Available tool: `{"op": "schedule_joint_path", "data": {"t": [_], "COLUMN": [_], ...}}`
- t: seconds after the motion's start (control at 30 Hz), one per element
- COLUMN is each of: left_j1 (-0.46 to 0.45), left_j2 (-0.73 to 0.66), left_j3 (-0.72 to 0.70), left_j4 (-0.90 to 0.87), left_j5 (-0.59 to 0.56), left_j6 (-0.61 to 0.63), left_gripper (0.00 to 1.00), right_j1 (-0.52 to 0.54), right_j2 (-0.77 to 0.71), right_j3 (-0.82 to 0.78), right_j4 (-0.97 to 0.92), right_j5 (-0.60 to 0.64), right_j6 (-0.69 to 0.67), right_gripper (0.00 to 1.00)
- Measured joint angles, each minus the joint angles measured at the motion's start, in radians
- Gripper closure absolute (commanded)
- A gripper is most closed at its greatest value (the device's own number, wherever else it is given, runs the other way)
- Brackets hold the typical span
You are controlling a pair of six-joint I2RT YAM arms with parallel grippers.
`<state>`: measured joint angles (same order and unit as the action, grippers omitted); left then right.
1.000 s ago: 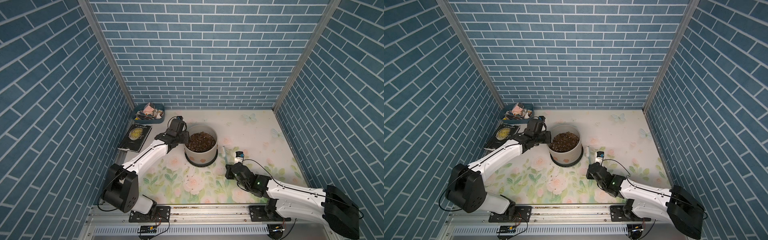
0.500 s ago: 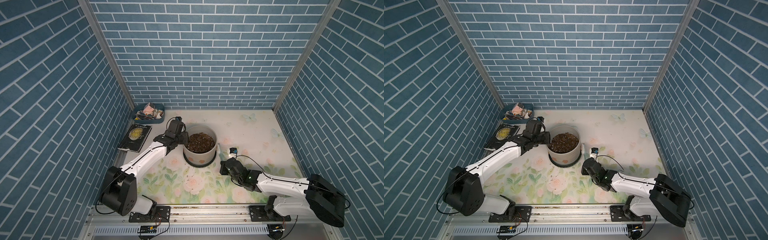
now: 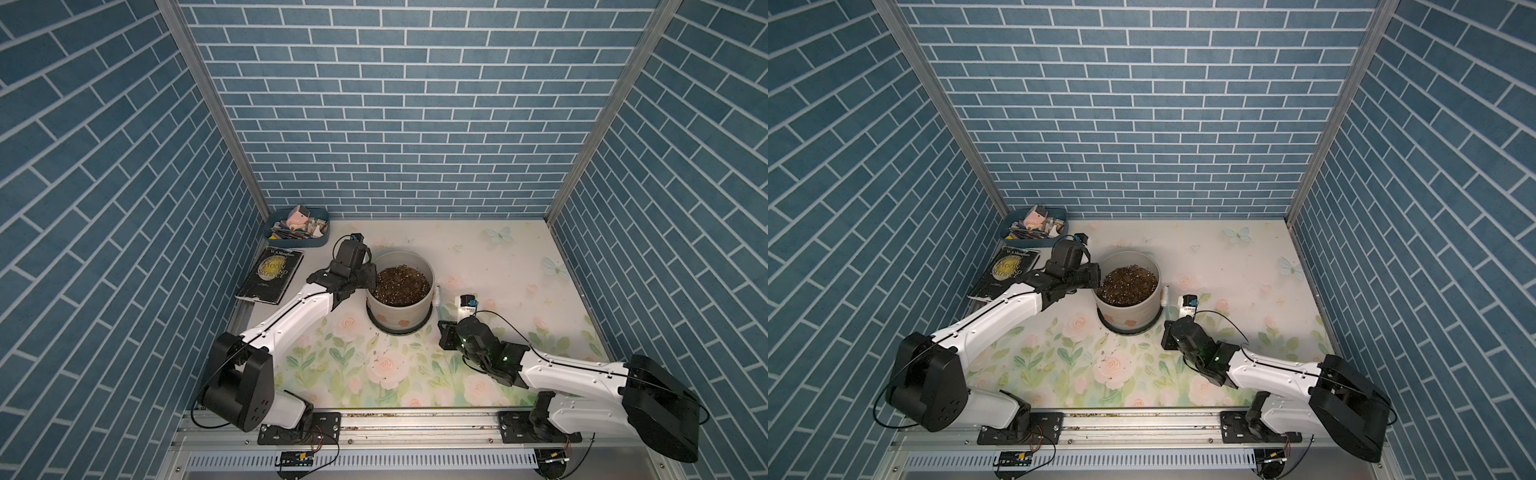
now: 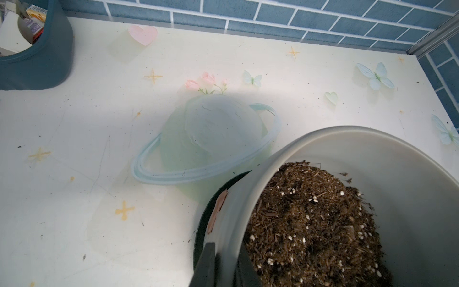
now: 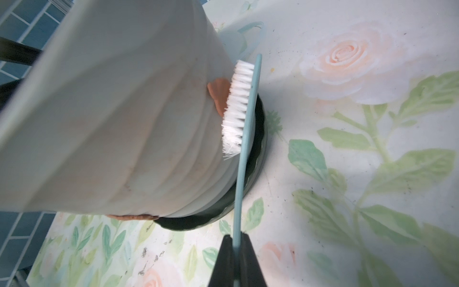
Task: Scrub the dried mud off the ceramic pot
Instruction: Brush off the soil from the pot.
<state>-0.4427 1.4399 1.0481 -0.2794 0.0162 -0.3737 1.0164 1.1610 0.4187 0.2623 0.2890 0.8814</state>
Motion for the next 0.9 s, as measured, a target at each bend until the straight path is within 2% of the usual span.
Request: {"op": "schedule_joint_path", "data": {"t": [0.27,0.53,0.73,0.9], "left_j1": [-0.002,-0.003,-0.003,-0.003], "left_j2": [0.0,0.0,0.0,0.0], "left_j3": [-0.002,-0.003,-0.004,-0.004], "left_j4": [0.002,0.007,0.008,0.008], "left_j5": [-0.003,-0.004,-0.004,-0.004], "left_j6": [0.0,-0.002,-0.004,-0.005], "left_gripper": [0.98,0.98,0.99,0.99], "right_j1": [0.001,0.004,0.003,0.004], "right_j2": [-0.084,-0.094,0.007,0.09], "right_j3": [-0.034,-0.04,-0.04,-0.04], "right_j4": [-0.005,-0.063,-0.043,0.024], "right_j5": [0.003,0.053,0.051,0.0], "right_j6": [0.005,0.013,0.021,0.019], "right_gripper": [1.0,1.0,1.0,1.0]}}
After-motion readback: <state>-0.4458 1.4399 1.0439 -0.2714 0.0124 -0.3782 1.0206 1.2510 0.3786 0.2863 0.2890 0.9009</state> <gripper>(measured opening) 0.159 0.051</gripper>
